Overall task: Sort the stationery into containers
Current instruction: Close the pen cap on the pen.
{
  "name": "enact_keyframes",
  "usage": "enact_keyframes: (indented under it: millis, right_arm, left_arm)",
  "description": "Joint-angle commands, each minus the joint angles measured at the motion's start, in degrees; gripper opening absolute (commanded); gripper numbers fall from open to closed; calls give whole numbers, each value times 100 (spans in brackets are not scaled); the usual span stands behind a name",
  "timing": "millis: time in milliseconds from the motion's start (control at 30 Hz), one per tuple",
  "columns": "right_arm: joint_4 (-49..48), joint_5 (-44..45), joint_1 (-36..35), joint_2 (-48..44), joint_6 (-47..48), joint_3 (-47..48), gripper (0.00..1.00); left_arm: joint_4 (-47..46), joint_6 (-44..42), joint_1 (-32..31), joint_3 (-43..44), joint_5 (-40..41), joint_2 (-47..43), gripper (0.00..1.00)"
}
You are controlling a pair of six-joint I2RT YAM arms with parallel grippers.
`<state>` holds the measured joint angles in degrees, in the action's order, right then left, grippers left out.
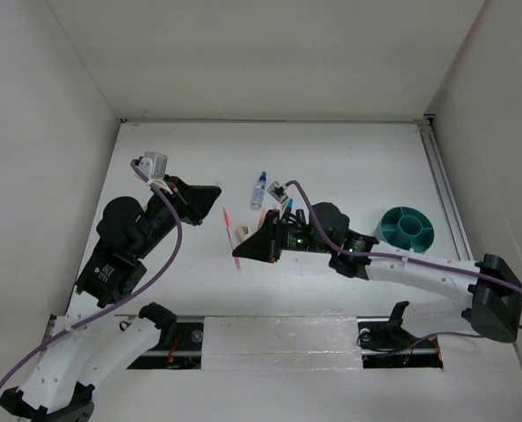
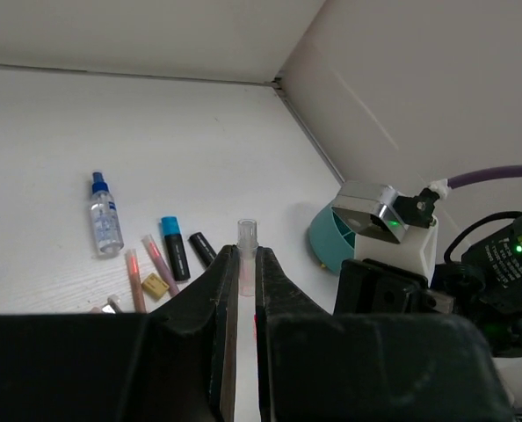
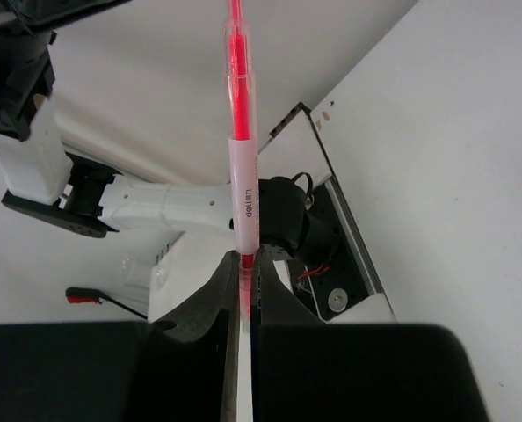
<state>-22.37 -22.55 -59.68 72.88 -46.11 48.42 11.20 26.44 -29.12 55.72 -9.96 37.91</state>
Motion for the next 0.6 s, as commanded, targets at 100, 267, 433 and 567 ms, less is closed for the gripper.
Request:
enact_keyframes:
  millis: [100, 267, 433, 567]
  right_arm:
    - [-558, 251, -35, -187, -21, 88, 0]
    - [-751, 321, -35, -239, -74, 27, 0]
    - [-751, 199, -35, -239, -74, 132, 0]
    - [-751, 145, -87, -187, -74, 185, 0]
  left_arm:
    - [-461, -95, 3, -97, -489, -126, 0]
    - [-523, -95, 3, -149, -551, -126, 0]
    - [-575, -95, 3, -150, -657, -126, 0]
    - [-575, -95, 3, -150, -604, -126, 0]
